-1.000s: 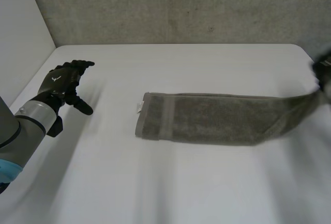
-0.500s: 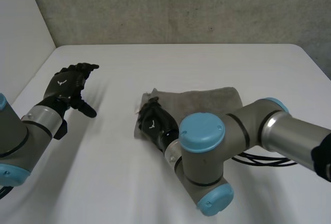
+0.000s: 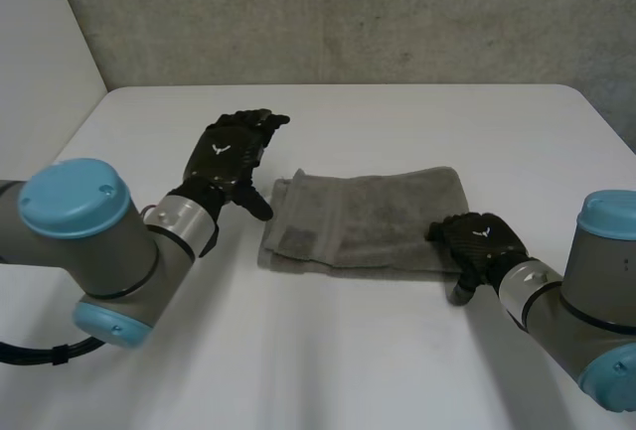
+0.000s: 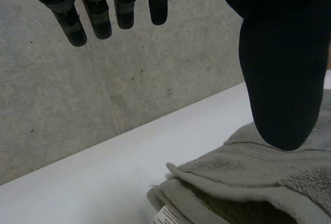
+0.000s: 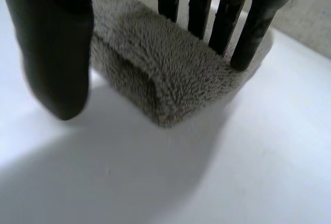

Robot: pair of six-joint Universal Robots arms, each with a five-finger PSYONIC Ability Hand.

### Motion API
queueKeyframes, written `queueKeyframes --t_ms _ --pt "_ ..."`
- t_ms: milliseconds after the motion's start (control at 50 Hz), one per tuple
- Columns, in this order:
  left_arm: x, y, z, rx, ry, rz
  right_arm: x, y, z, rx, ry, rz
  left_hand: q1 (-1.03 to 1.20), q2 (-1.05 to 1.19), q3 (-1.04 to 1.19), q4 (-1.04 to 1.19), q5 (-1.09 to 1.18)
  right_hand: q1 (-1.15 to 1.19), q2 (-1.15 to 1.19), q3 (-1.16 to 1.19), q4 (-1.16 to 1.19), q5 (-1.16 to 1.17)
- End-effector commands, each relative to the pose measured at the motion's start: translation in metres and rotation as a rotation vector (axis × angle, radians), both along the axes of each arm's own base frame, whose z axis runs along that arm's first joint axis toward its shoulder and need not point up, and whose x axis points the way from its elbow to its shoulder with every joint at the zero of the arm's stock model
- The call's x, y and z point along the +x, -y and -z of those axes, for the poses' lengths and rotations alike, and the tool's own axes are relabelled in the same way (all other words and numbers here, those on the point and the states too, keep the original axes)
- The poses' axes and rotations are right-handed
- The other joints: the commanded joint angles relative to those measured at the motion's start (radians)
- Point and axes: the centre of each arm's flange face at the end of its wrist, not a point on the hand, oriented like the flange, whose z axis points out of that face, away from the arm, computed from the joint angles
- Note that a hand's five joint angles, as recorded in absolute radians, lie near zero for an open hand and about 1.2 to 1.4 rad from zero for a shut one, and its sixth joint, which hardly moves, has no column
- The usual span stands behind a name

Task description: Fold the towel.

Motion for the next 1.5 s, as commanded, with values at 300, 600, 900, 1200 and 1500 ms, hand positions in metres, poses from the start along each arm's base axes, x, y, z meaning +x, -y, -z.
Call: queueKeyframes --t_ms 300,600,900,1200,1500 --pt "0.026 -0.005 -0.037 -0.057 -0.042 -0.08 0.103 -0.009 -0.055 -0.578 -0.435 -0.33 0.015 0.015 0.014 0.014 -0.009 0.803 0.804 0.802 0.809 0.809" --pt "0.043 -0.002 -0.035 -0.049 -0.038 -0.125 0.171 -0.089 0.014 -0.67 -0.662 -0.785 0.01 0.009 0.008 0.009 -0.015 0.666 0.668 0.665 0.672 0.672" --pt "0.034 0.005 -0.05 -0.095 -0.069 -0.108 0.107 -0.052 -0.101 -0.522 -0.058 -0.291 0.01 0.009 0.008 0.009 -0.015 -0.419 -0.417 -0.42 -0.413 -0.412" --pt "-0.018 -0.01 -0.041 0.064 -0.167 0.031 0.054 -0.004 -0.117 -0.239 0.357 -0.07 0.036 0.036 0.035 0.035 0.012 -0.419 -0.417 -0.42 -0.413 -0.412" --pt "-0.042 -0.016 0.048 0.218 0.018 -0.019 0.069 0.027 -0.015 0.108 0.322 -0.032 0.048 0.047 0.046 0.047 0.024 -0.419 -0.417 -0.42 -0.413 -0.412"
